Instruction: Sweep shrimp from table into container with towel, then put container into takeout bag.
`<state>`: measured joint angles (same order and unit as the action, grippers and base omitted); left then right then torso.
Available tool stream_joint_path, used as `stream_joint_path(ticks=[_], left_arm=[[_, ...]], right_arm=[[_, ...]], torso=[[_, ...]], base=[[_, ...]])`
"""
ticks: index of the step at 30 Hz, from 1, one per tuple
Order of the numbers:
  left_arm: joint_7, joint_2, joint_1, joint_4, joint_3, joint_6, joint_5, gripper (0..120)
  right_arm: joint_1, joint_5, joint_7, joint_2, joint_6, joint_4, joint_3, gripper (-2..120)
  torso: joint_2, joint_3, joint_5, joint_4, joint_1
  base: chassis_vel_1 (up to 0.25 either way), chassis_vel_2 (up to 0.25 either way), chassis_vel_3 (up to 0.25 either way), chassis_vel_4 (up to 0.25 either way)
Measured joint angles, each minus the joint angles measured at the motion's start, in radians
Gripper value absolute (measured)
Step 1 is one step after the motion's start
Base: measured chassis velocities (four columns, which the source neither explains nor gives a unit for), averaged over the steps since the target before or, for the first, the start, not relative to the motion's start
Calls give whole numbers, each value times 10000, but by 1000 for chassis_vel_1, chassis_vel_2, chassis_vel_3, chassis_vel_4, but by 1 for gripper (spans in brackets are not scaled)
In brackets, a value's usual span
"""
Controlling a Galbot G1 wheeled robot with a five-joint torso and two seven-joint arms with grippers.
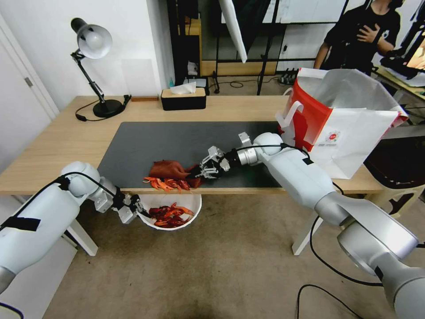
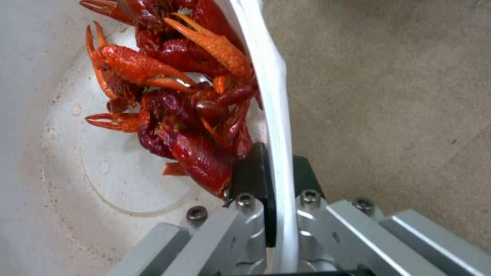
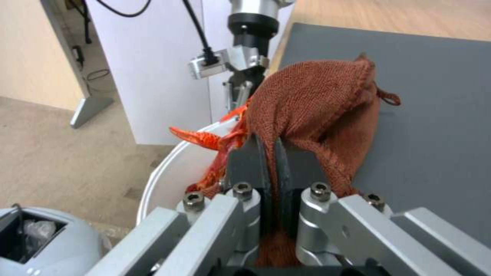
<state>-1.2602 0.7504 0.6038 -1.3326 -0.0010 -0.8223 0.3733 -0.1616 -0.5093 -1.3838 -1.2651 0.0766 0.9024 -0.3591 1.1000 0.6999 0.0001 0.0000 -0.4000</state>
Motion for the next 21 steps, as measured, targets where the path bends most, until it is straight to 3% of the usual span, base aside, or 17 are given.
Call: stream_joint_path(ticks=[21], left_arm=[[0,-18,-80,62,27,0,-58,0]], right_arm=[[-403,-259,-370,955,-404,1690,-377,2]], torso=[[0,0,-1,1,0]], base=[[0,0,0,0]])
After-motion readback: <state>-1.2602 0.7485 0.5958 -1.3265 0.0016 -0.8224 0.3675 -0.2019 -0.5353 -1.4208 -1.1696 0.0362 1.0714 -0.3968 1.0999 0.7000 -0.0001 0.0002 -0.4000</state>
